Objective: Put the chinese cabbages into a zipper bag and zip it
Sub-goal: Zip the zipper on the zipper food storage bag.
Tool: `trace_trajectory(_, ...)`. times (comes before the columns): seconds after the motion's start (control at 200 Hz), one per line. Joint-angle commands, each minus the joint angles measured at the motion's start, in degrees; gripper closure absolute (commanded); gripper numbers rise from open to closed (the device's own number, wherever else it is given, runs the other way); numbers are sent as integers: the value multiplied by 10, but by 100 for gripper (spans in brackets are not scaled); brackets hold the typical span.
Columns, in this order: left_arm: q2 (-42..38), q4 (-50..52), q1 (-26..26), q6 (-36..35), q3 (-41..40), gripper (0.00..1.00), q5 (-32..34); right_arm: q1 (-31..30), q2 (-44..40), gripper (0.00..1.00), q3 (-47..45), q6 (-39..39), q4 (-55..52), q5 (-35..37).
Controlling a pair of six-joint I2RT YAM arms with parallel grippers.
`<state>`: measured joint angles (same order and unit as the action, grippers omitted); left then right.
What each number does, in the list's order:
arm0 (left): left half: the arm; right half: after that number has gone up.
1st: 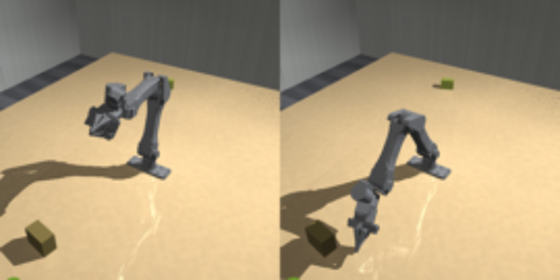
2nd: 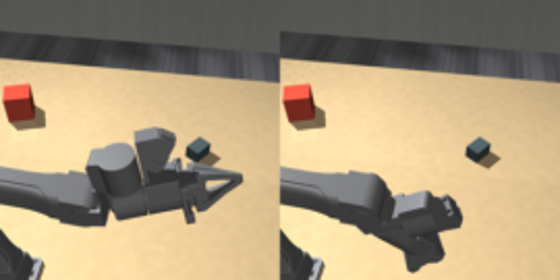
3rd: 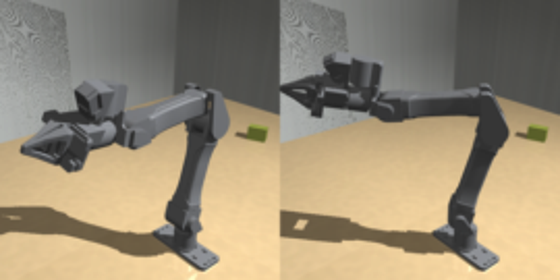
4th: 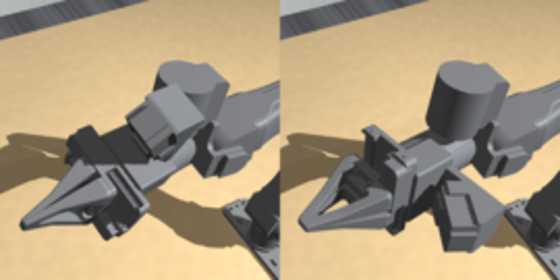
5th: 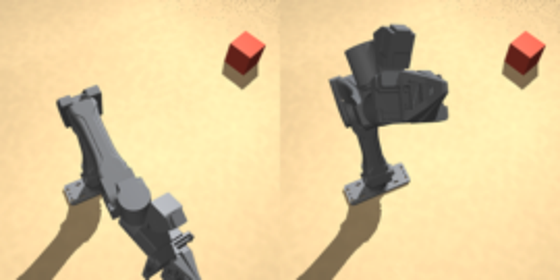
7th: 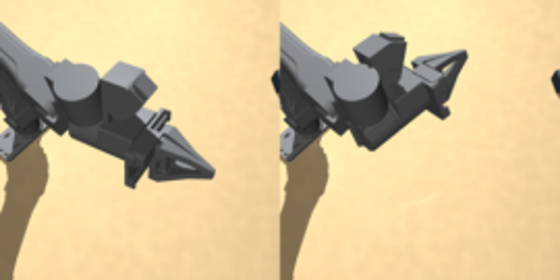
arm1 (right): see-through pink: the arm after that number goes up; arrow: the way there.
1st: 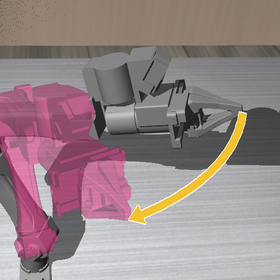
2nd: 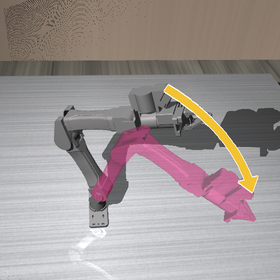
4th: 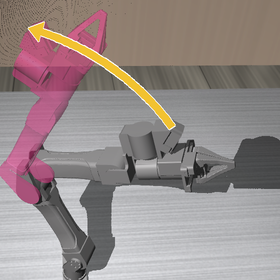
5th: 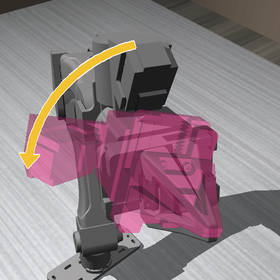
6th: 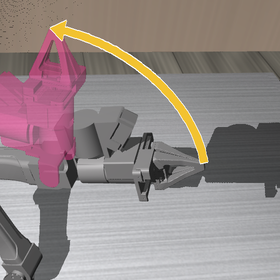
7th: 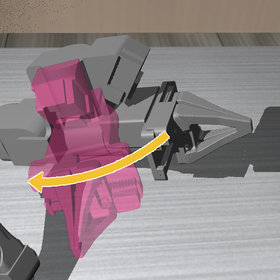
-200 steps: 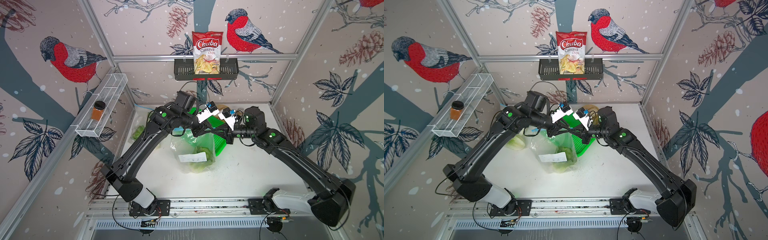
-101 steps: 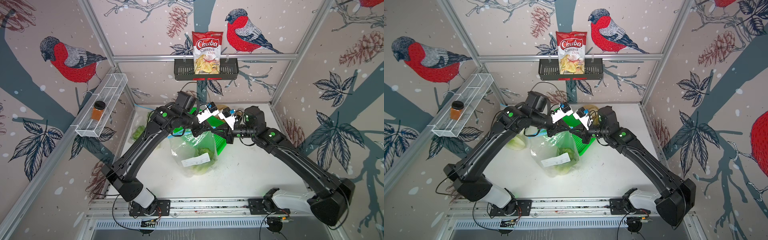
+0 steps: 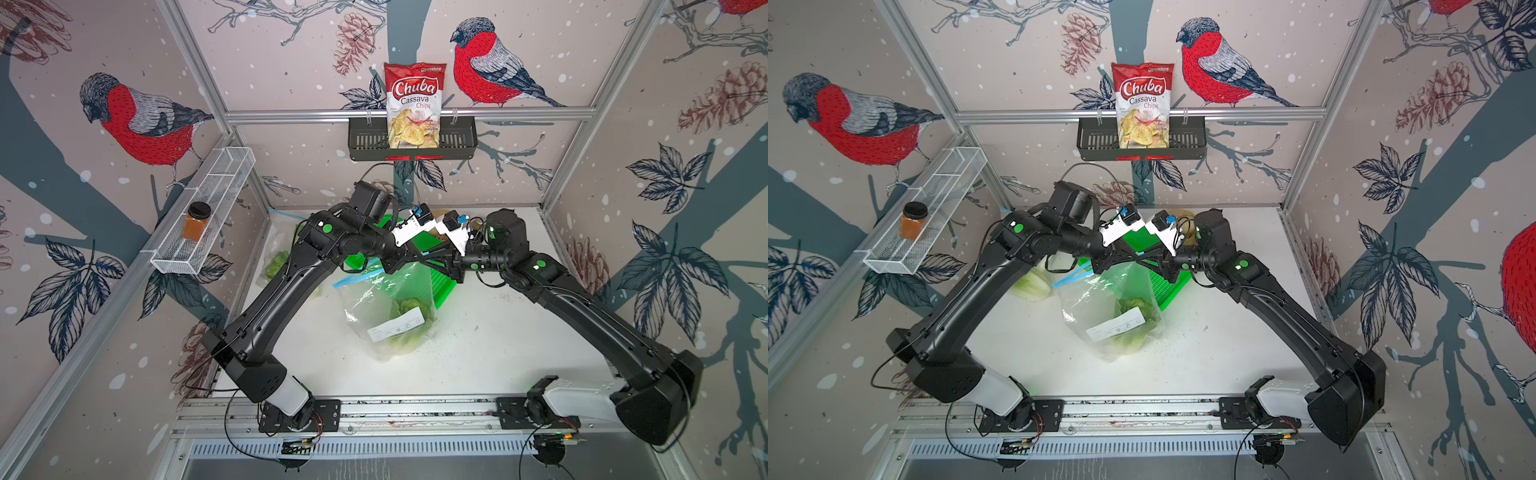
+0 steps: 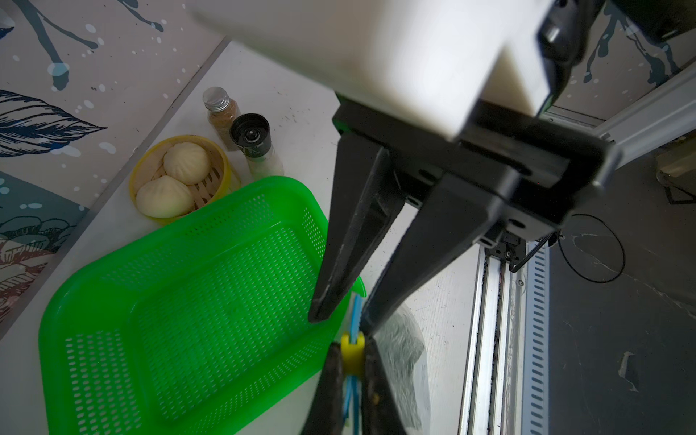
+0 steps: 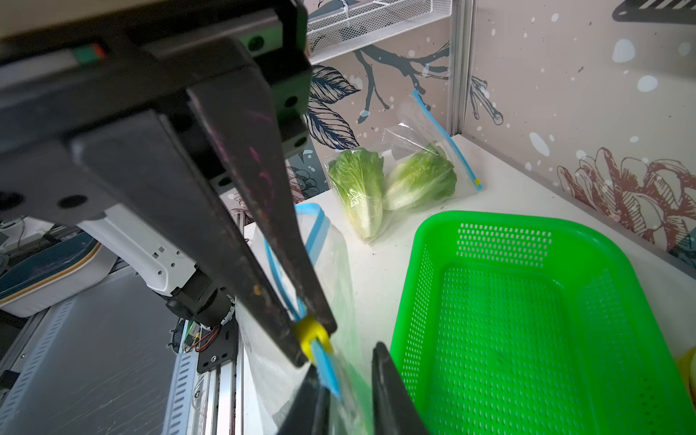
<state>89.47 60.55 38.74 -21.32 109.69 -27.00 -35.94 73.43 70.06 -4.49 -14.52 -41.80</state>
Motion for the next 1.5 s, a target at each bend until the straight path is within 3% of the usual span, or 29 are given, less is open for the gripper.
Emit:
trace_trajectory(0.0, 0, -2, 0, 1, 7, 100, -15, 0, 3, 83, 5, 8, 30, -17)
trace_trajectory(0.175, -2, 7, 0, 8, 7, 100, 1, 3, -6, 100, 7, 10, 25, -4)
trace_trajectory(0.73, -47, 11, -1, 41, -43, 100, 89, 14, -32, 100, -17, 39, 55, -10)
trace_trajectory(1.491, -160, 15, -1, 139, -148, 100, 146, 57, -73, 100, -8, 67, 16, 5)
